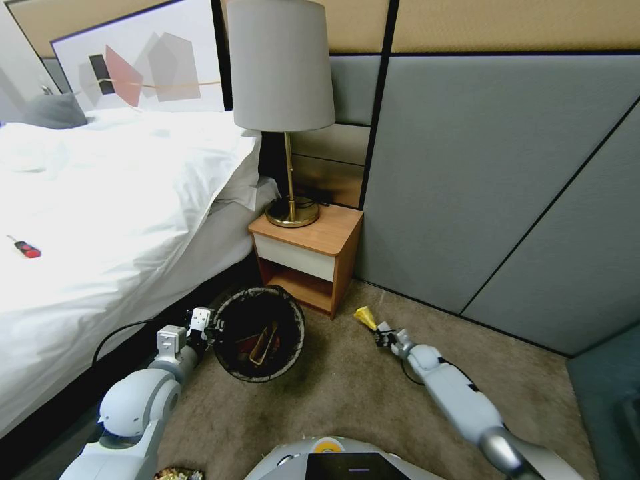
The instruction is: Pick up the trash bin, then pick up the garbage from the floor and place it into the trash bin.
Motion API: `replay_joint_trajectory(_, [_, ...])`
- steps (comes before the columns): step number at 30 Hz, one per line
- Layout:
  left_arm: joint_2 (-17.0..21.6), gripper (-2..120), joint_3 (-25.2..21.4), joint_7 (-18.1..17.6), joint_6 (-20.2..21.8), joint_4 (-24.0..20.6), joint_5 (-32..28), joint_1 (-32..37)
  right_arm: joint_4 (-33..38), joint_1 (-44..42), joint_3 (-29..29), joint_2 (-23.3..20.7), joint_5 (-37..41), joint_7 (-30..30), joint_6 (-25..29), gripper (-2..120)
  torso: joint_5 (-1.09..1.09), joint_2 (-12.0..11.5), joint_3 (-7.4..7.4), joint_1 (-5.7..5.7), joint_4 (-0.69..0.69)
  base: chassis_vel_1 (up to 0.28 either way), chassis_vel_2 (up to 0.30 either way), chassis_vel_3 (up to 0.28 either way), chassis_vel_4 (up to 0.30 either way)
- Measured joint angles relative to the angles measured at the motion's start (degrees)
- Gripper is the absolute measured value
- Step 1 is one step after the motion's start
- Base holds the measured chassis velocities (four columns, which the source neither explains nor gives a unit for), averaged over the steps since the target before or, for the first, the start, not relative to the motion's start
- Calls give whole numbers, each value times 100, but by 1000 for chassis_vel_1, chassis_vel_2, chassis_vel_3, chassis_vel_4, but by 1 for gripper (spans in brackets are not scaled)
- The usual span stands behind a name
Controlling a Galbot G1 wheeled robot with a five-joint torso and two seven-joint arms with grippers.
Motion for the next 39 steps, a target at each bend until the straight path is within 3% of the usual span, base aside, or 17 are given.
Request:
replay_joint_trajectory(1, [0, 1, 0, 0, 0, 0, 0, 0, 0, 0, 0, 0, 0, 0, 0, 0, 0, 0, 0, 0, 0, 0, 0, 0, 0])
replay_joint_trajectory(9, [-13, 1, 40, -20, 5, 15, 2, -31, 2078, -600, 587, -341, 571, 138, -460, 0, -2, 0, 0, 0, 0, 0, 0, 0, 0])
replay_joint_trajectory(21, [-5, 1, 71, -24, 14, 28, 4, -67, 3897, -368, 257, -376, 1351, 527, -1358, 0, -2, 0, 0, 0, 0, 0, 0, 0, 0])
replay_joint_trajectory(29, [6, 1, 91, -25, 20, 17, 3, -72, 4368, 77, -236, -309, 1556, 544, -1708, 0, -1, 0, 0, 0, -1, 0, 0, 0, 0])
replay_joint_trajectory(39, [-2, 1, 122, -29, 21, -29, 9, -65, 4672, 813, -1372, -10, 2264, 1136, -2262, 0, -2, 0, 1, 0, -1, 0, 0, 0, 0])
